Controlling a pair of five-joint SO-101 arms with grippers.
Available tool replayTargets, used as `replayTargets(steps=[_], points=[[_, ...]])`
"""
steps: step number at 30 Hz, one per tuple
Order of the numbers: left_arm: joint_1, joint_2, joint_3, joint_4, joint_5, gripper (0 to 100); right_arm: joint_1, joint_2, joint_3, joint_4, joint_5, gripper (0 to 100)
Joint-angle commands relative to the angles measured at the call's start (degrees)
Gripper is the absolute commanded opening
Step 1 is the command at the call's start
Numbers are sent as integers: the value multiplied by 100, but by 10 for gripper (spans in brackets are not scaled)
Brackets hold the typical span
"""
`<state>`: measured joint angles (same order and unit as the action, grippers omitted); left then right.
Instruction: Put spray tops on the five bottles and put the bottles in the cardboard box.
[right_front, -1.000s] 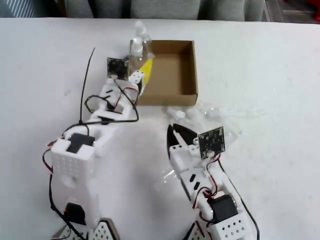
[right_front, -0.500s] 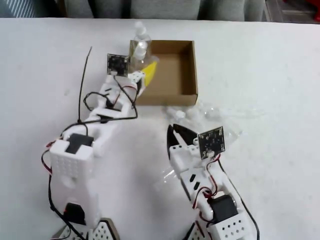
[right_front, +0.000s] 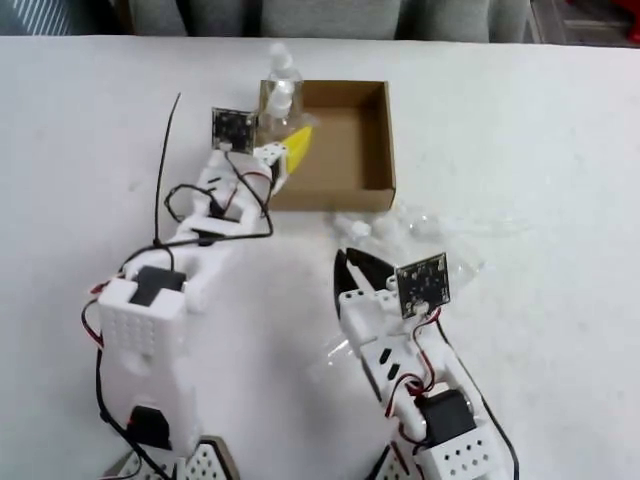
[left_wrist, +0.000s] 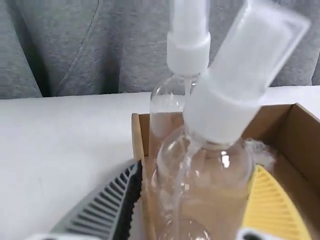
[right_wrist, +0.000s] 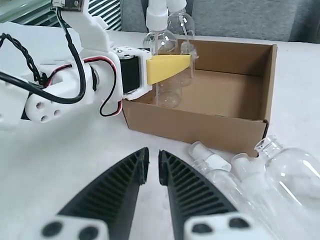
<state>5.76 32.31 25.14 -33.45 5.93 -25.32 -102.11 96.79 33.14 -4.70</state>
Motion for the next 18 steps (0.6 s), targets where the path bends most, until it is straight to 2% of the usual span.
replayTargets(steps=[1, 14, 18], points=[[-66, -673, 299, 35, 0, 324, 57, 13, 9, 4, -26, 16], [-57, -2088, 1609, 35, -35, 321, 75, 13, 9, -4, -26, 16], [-13, -2985, 2365, 62, -299, 321, 84, 13, 9, -4, -26, 16]])
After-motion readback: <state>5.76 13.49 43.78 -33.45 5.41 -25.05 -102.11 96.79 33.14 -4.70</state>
